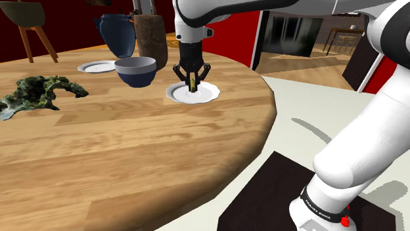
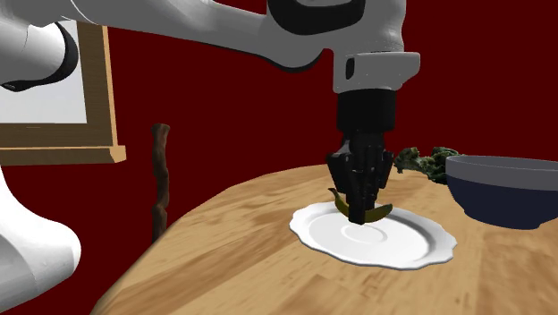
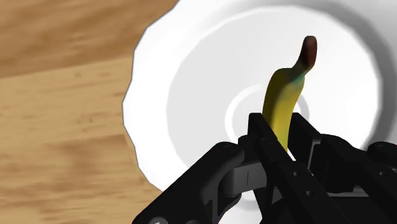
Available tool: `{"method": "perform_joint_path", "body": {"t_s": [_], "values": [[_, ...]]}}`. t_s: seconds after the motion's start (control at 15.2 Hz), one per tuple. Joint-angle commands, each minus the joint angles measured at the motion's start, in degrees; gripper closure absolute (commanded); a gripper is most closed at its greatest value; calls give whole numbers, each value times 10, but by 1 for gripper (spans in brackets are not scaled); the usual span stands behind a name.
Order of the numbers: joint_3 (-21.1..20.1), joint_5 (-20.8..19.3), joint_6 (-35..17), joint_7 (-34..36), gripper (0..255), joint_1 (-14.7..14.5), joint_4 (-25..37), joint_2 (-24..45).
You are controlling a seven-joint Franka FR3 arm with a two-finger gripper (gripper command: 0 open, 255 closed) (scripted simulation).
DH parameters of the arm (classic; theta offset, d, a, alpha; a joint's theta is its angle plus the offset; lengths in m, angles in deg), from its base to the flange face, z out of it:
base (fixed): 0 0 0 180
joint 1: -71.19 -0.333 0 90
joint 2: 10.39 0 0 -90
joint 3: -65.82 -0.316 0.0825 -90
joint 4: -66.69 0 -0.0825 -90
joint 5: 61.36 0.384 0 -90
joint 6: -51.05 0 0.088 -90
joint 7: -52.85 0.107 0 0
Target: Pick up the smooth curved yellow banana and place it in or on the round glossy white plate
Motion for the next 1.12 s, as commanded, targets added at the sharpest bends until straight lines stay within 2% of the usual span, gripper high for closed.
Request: {"method": "perform_joint_path", "body": {"t_s": [0.0, 0.33, 0.59, 1.06], "values": [[0, 0, 0, 0, 0, 0, 0, 0], [0, 0, 0, 0, 0, 0, 0, 0], [-5, -10, 76, 8, 0, -2, 91, 18], [-5, -10, 76, 8, 0, -2, 91, 18]]}}
